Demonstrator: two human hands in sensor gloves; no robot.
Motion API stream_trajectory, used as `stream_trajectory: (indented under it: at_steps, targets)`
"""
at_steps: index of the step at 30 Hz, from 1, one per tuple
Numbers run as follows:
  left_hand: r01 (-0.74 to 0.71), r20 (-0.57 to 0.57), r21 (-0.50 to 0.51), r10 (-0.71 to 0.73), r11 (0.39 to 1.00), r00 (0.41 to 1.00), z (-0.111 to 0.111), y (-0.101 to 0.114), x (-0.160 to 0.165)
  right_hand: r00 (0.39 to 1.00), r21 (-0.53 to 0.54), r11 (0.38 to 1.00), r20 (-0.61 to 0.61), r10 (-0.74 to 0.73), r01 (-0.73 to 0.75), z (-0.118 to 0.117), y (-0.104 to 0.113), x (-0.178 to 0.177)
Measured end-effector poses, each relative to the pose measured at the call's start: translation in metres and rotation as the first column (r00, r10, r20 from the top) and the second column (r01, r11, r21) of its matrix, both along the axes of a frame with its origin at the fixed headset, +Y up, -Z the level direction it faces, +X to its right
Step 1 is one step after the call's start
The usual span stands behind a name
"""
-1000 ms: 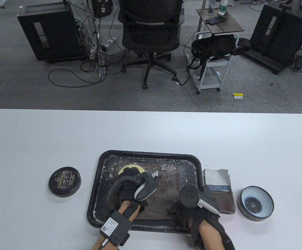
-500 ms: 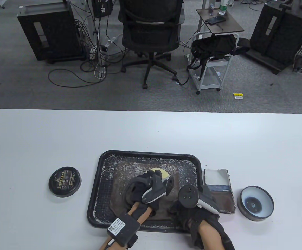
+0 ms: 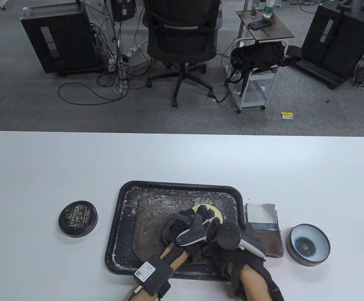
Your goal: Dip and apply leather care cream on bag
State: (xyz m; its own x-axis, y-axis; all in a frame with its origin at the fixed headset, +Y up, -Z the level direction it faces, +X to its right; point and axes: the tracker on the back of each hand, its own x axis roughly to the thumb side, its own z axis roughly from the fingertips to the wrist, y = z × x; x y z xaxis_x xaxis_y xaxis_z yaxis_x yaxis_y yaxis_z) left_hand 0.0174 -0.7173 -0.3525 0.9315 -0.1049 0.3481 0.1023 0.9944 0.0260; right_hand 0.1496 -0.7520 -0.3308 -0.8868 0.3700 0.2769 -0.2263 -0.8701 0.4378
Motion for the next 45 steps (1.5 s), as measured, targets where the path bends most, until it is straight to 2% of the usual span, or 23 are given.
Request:
stream_trajectory:
  at_steps: [4,9,12,14,18,22,25,28,32,39,45]
  targets:
    - [0.005,-0.026,-0.016,-0.005,1.0,1.0,-0.007,-0.006,-0.004,1.0,-0.004,1.0,0.008,0.007,-0.007,0.001,0.0,0.001]
    - [0.102,-0.091,-0.037,-0.105,0.994,0.99,-0.009,-0.009,-0.02,1.0,-0.012,1.0,0.018,0.019,-0.019,0.001,0.0,0.001]
    - [0.11,-0.132,-0.061,-0.117,0.992,0.984,-0.013,-0.009,-0.031,1.0,-0.016,1.0,0.025,0.019,-0.019,0.002,0.0,0.002]
    - [0.107,-0.155,-0.065,-0.116,0.992,0.981,-0.011,-0.008,-0.037,0.999,-0.023,1.0,0.029,0.016,-0.015,0.001,0.0,0.002]
    - [0.202,-0.191,-0.021,-0.203,0.979,0.96,-0.002,-0.008,-0.052,0.999,-0.035,0.999,0.033,0.01,-0.009,0.001,0.0,0.003]
    - [0.237,-0.279,-0.066,-0.246,0.969,0.928,-0.002,-0.009,-0.071,0.999,-0.039,0.999,0.034,0.017,-0.016,0.001,0.0,0.002]
    - [0.291,-0.361,-0.114,-0.313,0.95,0.879,-0.002,-0.008,-0.082,0.999,-0.045,0.999,0.034,0.019,-0.017,0.001,0.0,0.003]
    - [0.415,-0.432,-0.16,-0.442,0.896,0.786,-0.003,-0.008,-0.088,0.999,-0.05,0.999,0.038,0.012,-0.01,0.002,0.0,0.003]
    - [0.449,-0.493,-0.246,-0.51,0.859,0.705,-0.005,-0.013,-0.099,0.999,-0.051,0.999,0.039,0.011,-0.009,0.002,0.0,0.003]
    - [0.466,-0.453,-0.204,-0.505,0.861,0.735,-0.004,-0.015,-0.094,0.999,-0.051,0.999,0.04,0.007,-0.005,0.002,-0.001,0.003]
    - [0.375,-0.388,-0.159,-0.407,0.913,0.827,0.005,-0.009,-0.086,0.999,-0.05,0.999,0.038,0.005,-0.003,0.002,-0.001,0.003]
